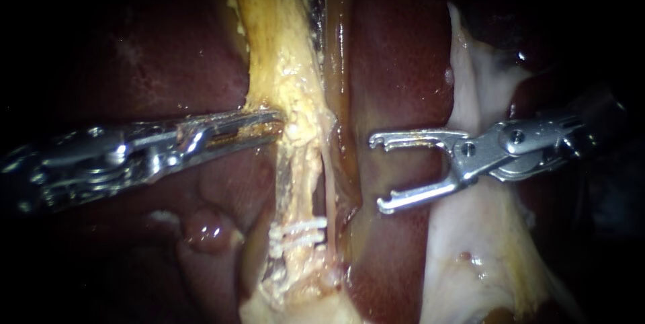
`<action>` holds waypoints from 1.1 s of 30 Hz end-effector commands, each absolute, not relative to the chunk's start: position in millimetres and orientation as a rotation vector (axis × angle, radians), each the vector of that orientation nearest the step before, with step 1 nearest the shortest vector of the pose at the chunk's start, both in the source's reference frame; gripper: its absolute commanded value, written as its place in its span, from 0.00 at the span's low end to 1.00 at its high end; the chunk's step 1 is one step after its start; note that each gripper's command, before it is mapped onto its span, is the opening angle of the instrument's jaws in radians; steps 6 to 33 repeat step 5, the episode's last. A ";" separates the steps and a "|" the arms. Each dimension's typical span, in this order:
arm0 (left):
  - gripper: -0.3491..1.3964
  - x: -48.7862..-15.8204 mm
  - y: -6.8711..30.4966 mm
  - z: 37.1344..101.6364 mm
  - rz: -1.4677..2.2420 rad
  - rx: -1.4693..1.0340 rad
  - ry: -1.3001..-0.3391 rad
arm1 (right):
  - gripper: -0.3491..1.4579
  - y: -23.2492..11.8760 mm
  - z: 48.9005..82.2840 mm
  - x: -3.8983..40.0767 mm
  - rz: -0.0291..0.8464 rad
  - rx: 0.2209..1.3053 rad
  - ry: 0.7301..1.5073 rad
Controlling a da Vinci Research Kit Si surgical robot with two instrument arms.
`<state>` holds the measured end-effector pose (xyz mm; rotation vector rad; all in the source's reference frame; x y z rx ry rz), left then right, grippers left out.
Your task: Going back second clip left tube
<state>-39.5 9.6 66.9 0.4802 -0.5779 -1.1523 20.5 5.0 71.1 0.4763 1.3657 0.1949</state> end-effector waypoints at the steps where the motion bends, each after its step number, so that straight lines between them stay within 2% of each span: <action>1: 0.00 -39.5 9.7 66.9 -1.152 0.481 -0.578 | 0.52 4.9 71.1 20.5 0.196 0.477 1.365; 33: 0.00 -39.4 9.7 66.9 -1.152 0.482 -0.578 | 0.52 4.9 71.0 20.4 0.194 0.470 1.368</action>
